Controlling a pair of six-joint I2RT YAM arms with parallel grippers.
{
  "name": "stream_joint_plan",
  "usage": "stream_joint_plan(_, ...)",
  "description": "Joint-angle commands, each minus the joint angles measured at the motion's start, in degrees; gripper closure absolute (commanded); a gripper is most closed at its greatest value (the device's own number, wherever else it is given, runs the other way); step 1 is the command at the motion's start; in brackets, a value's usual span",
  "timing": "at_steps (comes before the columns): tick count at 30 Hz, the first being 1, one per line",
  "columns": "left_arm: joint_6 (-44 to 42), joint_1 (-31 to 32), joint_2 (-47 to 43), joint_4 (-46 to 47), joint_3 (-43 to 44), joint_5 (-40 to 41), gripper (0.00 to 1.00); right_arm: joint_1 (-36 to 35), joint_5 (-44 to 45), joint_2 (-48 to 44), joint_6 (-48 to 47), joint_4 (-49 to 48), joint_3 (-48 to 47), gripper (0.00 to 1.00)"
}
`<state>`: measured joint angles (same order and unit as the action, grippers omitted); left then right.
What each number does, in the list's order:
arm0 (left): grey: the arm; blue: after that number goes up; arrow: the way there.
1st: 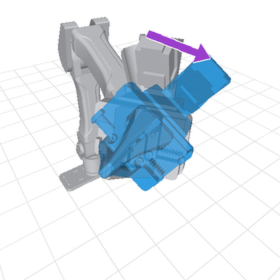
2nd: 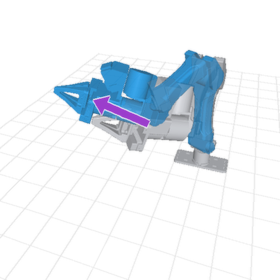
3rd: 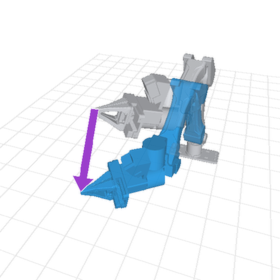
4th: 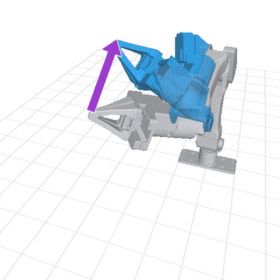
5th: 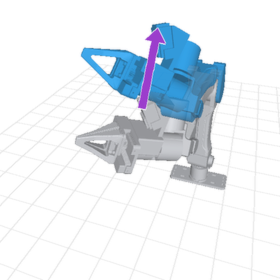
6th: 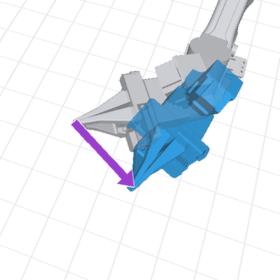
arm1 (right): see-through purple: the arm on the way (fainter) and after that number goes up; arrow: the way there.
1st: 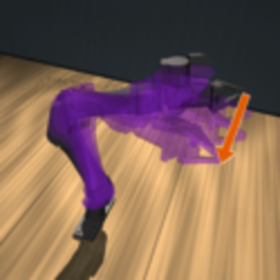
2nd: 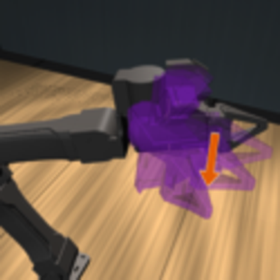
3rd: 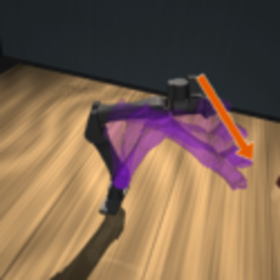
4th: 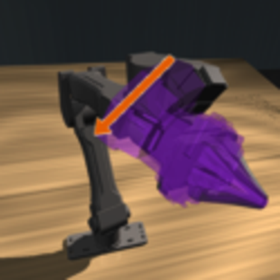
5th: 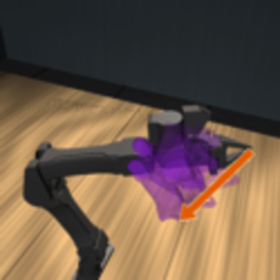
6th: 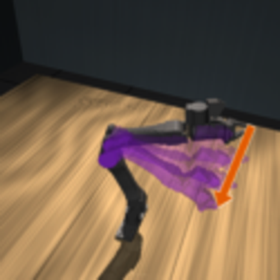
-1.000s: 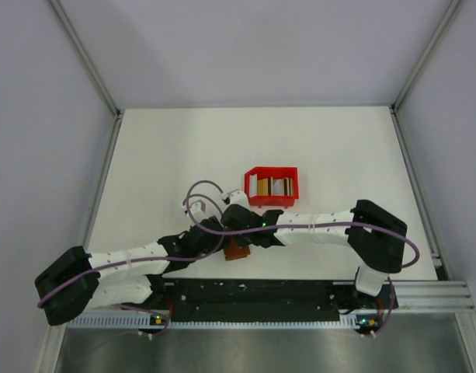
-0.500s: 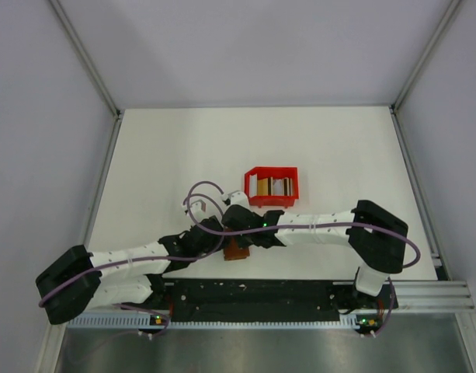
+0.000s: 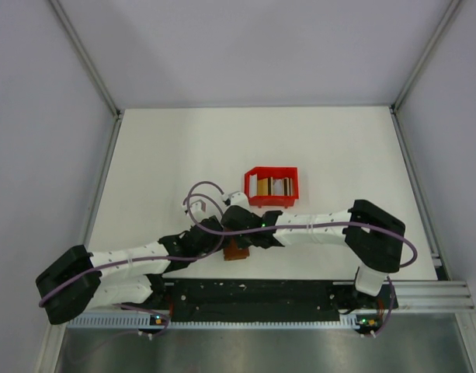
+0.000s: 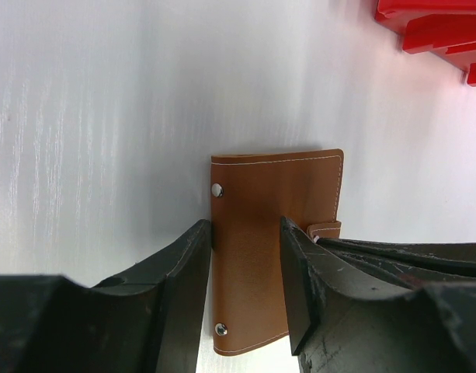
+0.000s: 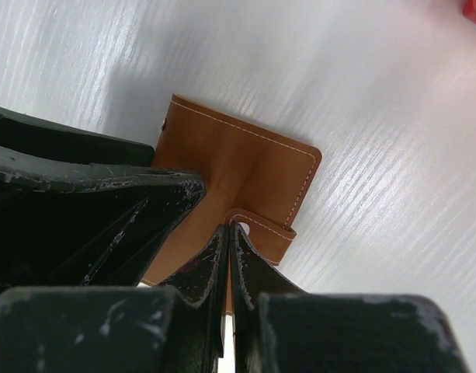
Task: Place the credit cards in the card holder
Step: Close the card holder at the center of the board.
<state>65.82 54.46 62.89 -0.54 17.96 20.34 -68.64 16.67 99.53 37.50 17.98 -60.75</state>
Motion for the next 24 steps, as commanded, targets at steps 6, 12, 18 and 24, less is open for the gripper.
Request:
stream_joint_plan(6, -0.96, -0.14, 1.53, -3.33, -2.14, -2.23, 0.55, -0.79, -1.2, 3.83, 3.11, -2.16, 1.86, 1.0)
stream_joint_plan(12, -1.22, -0.14, 1.44, -3.24, -2.14, -2.32, 0.55, -0.79, -1.29, 5.24, 4.69, -2.16, 2.92, 1.0)
stream_joint_plan(18, -1.57, -0.14, 1.35, -3.33, -2.14, -2.41, 0.55, -0.62, -1.64, 4.8, 4.78, -3.65, 3.89, 1.0)
stream_joint_plan(24, -1.66, -0.14, 0.92, -3.68, -2.31, -2.23, 0.55, -0.09, -3.05, 2.43, 3.46, -7.16, 5.11, 0.91)
